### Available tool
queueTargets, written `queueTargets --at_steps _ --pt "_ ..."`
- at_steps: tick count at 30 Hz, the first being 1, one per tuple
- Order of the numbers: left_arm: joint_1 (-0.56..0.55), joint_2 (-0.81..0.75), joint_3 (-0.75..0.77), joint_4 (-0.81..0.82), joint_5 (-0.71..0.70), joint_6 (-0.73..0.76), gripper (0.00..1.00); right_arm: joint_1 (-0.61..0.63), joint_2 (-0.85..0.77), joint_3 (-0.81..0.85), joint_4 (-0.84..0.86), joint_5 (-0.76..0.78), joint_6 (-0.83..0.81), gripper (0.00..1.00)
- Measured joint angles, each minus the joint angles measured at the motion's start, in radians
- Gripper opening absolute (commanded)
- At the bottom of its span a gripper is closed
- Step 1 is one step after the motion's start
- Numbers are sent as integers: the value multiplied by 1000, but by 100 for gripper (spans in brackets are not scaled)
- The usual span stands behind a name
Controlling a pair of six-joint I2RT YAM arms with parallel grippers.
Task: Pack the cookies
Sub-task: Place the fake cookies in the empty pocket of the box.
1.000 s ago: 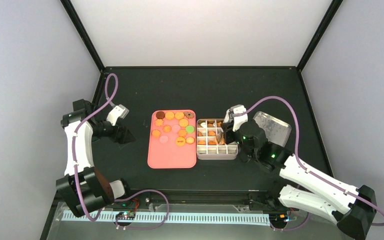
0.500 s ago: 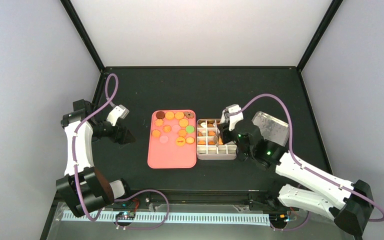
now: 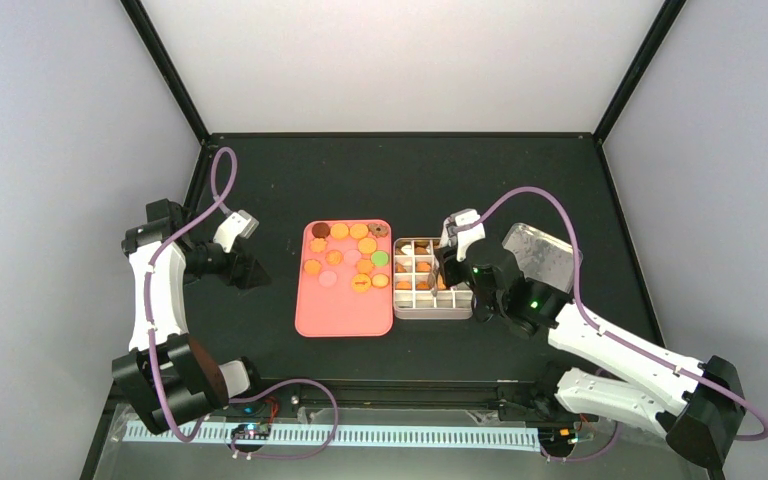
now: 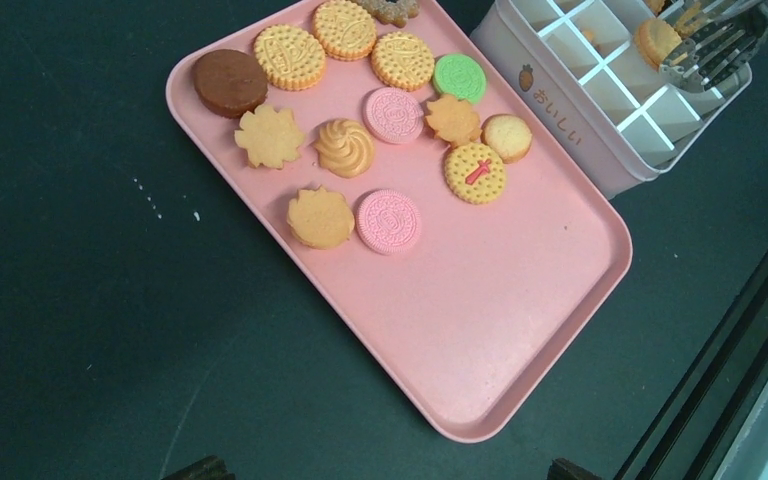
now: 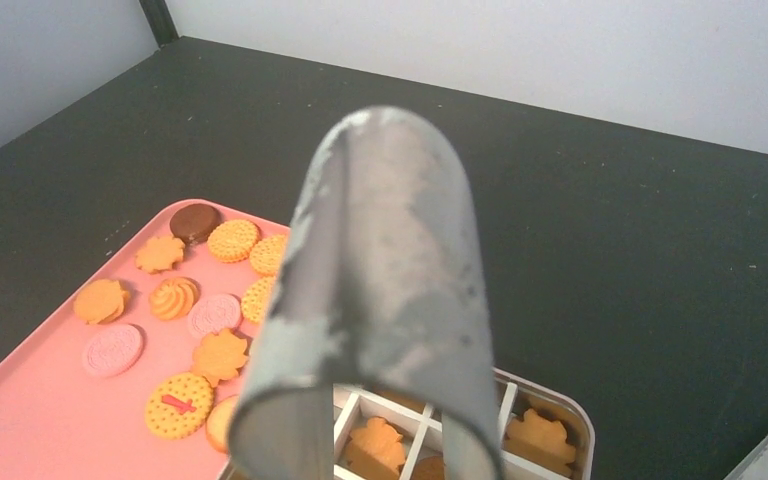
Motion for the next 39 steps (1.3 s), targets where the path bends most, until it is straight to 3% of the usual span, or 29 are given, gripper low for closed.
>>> queueTargets --at_steps 14,27,39 --pt "0 0 1 -10 6 6 84 0 -29 42 24 -1 -11 37" --pt "0 0 1 -26 6 19 84 0 88 41 81 1 -11 36" --pt "0 0 1 -26 7 19 84 0 14 -12 72 39 -7 34"
